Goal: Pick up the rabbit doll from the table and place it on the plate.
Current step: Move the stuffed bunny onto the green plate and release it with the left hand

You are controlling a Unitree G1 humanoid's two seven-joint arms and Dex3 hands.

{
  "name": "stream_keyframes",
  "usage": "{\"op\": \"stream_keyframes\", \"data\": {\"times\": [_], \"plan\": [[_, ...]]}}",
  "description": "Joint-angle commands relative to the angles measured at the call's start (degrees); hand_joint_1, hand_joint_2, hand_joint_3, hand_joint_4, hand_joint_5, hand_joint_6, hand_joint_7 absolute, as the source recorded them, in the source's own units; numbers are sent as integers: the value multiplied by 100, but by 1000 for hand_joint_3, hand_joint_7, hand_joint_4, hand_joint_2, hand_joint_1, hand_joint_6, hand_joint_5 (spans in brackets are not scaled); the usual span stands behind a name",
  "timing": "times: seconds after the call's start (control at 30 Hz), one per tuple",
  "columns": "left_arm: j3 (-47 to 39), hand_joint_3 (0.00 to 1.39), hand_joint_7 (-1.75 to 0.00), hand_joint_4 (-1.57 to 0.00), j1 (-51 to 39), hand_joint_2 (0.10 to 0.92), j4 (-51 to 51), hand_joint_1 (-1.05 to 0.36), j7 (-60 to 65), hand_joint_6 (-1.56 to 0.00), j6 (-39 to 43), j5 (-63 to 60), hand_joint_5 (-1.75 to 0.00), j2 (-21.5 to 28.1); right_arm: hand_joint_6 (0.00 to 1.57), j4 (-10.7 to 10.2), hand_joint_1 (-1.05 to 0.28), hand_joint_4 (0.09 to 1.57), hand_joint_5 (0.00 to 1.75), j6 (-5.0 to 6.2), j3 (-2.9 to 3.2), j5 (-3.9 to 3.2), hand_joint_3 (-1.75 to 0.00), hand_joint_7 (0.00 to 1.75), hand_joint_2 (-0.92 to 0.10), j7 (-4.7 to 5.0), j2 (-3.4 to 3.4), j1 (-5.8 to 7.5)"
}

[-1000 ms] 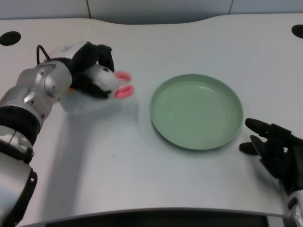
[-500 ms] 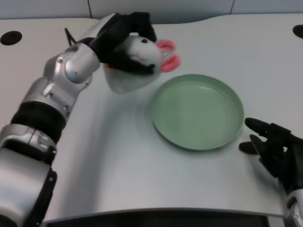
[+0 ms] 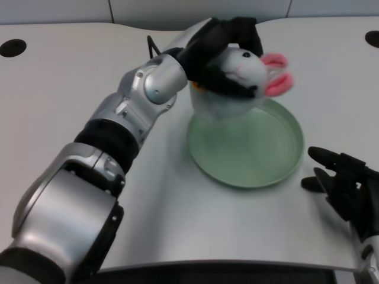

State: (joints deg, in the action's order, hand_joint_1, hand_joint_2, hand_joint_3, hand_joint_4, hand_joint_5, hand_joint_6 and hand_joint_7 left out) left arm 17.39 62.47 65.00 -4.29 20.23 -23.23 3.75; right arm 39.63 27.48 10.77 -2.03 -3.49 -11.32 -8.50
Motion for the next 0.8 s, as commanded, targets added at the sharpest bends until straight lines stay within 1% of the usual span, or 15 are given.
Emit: {"op": "stream_keyframes", "data": {"times": [0.03,0.07,0.13,0.17,0.27,0.33,0.37,0.4,0.5,0.6,0.67,0.7,0.77,0.8], "plan": [[48,9,-1746,-857,280,874,285,-228,119,-665,-71,-71,-1746,-163,978,23,-420,799,747,10,-16,10,-185,6,-921,39,4,-7],[54,9,-1746,-859,305,872,360,-235,144,-667,-62,-76,-1746,-202,976,45,-416,798,747,20,-10,-3,-186,6,-921,28,2,-13],[33,5,-1746,-863,329,865,489,-238,178,-676,-22,-53,-1746,-259,982,105,-403,798,748,100,26,-119,-183,8,-921,-84,24,-26],[26,4,-1746,-864,337,864,526,-238,189,-680,-7,-46,-1746,-271,983,115,-398,798,750,119,35,-155,-182,9,-921,-117,32,-28],[131,6,-1746,-875,360,866,649,-255,327,-675,31,-179,-1746,-311,983,85,-407,804,758,135,10,-93,-185,9,-921,-86,11,0],[196,8,-1746,-888,378,870,722,-259,364,-682,19,-269,-1746,-335,981,-4,-407,801,759,37,1,-63,-189,8,-921,-37,16,36],[217,7,-1746,-892,387,869,754,-257,374,-687,2,-304,-1746,-346,981,-45,-406,800,759,3,4,-74,-190,8,-921,-40,23,53],[232,5,-1746,-893,395,863,784,-250,376,-691,-21,-326,-1746,-355,982,-61,-406,801,759,-4,7,-88,-190,8,-921,-50,27,62],[269,1,-1746,-897,405,854,848,-230,359,-705,-114,-373,-1746,-369,977,-90,-406,792,754,11,7,-102,-192,5,-921,-78,23,94],[338,1,-1746,-886,403,851,904,-215,348,-706,-233,-460,-1746,-372,974,-115,-414,789,752,27,4,-94,-191,3,-921,-74,22,124],[326,4,-1746,-862,374,855,933,-199,296,-689,-238,-455,-1746,-365,969,-119,-419,786,748,73,-8,-67,-193,1,-921,-71,9,140],[306,5,-1746,-855,364,858,949,-193,244,-684,-253,-438,-1746,-364,968,-129,-419,785,746,75,-6,-75,-195,1,-921,-80,10,150],[297,8,-1746,-846,357,863,968,-194,174,-675,-295,-435,-1746,-362,966,-162,-421,784,744,58,-6,-81,-197,0,-921,-80,13,172],[310,8,-1746,-832,351,862,977,-207,163,-669,-309,-453,-1746,-361,967,-190,-422,784,743,29,-2,-93,-197,1,-921,-80,20,185]]}}
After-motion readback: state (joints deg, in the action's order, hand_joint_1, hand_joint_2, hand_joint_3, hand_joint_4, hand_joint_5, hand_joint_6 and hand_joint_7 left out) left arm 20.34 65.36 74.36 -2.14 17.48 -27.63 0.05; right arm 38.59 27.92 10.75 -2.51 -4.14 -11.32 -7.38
